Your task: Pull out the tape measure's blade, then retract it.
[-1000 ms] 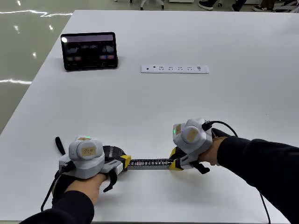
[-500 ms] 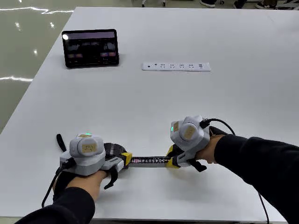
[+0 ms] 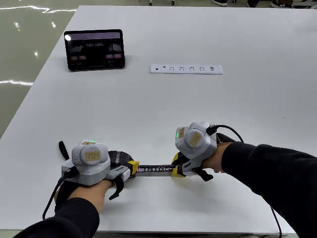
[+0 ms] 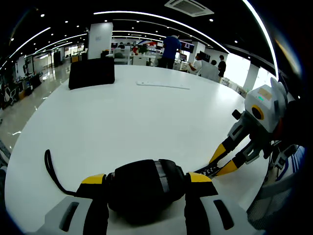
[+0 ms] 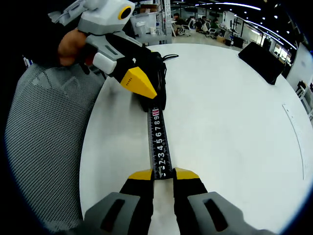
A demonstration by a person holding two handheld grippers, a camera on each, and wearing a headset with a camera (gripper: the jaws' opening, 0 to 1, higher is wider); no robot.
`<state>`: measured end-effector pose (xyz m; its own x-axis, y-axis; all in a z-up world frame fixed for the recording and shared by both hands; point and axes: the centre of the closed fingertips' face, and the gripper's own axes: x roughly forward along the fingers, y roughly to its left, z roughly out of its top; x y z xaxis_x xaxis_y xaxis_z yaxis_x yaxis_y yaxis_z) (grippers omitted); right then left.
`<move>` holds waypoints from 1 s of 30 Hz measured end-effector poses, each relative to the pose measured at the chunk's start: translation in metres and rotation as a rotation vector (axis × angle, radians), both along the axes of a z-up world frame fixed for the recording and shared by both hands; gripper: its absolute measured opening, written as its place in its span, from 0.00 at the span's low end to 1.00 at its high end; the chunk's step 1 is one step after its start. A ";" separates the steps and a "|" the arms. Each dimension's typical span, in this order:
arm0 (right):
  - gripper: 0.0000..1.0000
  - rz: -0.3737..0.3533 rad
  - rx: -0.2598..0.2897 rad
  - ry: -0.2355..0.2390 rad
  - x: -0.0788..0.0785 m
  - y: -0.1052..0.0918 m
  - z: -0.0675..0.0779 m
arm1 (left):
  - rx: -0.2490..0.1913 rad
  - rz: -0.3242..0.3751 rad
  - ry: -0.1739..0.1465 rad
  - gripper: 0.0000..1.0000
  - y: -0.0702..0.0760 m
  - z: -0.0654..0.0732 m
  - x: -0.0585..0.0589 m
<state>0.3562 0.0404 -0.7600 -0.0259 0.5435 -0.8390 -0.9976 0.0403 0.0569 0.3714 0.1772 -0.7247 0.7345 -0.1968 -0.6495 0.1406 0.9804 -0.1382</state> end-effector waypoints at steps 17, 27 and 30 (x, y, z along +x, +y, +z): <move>0.10 -0.015 0.029 0.007 -0.002 0.018 0.000 | -0.005 -0.002 -0.002 0.59 -0.001 0.001 0.000; 0.10 -0.025 0.052 0.005 -0.003 0.027 0.000 | -0.010 0.002 -0.002 0.59 -0.001 0.001 -0.001; 0.10 -0.028 0.059 0.007 -0.003 0.029 0.000 | -0.012 0.002 -0.002 0.59 -0.001 0.000 -0.001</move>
